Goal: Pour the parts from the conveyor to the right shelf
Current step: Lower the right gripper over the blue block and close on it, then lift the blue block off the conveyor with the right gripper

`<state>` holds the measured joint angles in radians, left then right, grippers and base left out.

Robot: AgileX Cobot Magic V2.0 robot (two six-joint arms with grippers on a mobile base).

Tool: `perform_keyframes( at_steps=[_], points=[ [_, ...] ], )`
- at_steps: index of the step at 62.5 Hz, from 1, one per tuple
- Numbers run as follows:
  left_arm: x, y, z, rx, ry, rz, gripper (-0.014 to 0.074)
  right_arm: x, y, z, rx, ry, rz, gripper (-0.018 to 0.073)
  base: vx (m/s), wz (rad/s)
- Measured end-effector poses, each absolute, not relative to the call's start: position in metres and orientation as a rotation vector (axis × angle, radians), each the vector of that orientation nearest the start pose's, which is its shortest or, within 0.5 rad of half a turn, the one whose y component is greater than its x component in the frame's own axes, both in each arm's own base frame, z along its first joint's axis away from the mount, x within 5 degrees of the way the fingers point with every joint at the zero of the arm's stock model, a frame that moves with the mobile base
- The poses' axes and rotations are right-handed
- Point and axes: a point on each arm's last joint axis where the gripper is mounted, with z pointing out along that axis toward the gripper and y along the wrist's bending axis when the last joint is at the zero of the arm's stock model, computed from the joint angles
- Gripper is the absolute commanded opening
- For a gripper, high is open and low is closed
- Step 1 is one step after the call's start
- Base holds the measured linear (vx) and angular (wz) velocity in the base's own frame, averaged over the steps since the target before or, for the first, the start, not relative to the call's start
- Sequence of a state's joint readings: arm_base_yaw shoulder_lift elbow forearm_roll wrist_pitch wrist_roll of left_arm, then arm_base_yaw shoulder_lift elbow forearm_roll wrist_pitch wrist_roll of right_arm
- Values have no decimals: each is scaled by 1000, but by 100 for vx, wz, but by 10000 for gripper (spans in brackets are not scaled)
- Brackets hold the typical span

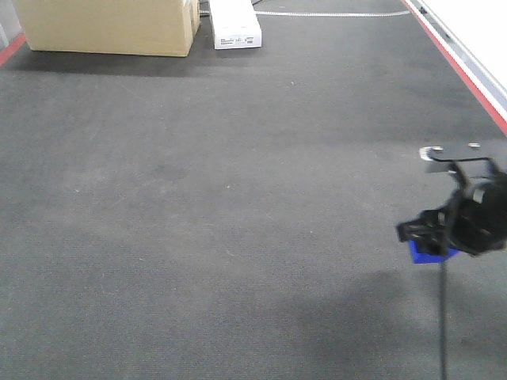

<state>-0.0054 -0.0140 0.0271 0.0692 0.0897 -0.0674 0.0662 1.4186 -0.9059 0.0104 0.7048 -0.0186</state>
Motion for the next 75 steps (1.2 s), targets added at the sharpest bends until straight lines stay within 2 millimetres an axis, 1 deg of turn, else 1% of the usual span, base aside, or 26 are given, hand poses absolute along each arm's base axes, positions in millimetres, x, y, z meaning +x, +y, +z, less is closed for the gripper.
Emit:
perform_keyframes(
  at_steps=[1,5,18,22,27,40,53,64,70,75],
  points=[
    [57,0,197,1,1586,2,-6,266,18,247,-104,2672,28,-6,0,0],
    [57,0,197,1,1586,2,-6,252,18,258,-96,2610,37,-6,0,0],
    [57,0,197,1,1586,2,-6,199,15,308,-82,2348,59,-6,0,0],
    [57,0,197,1,1586,2,-6,182,14,316,-84,2286,60,-6,0,0],
    [57,0,197,1,1586,2,-6,162,13,322,-96,2216,55,-6,0,0],
    [57,0,197,1,1586,2,-6,111,11,313,-116,2038,74,-6,0,0],
    [57,0,197,1,1586,2,-6,73,14,294,-180,1910,101,-6,0,0],
    [57,0,197,1,1586,2,-6,57,15,279,-180,1820,136,-6,0,0],
    [57,0,197,1,1586,2,-6,55,15,272,-172,1802,139,-6,0,0],
    [57,0,197,1,1586,2,-6,55,15,271,-170,1798,138,-6,0,0]
  ],
)
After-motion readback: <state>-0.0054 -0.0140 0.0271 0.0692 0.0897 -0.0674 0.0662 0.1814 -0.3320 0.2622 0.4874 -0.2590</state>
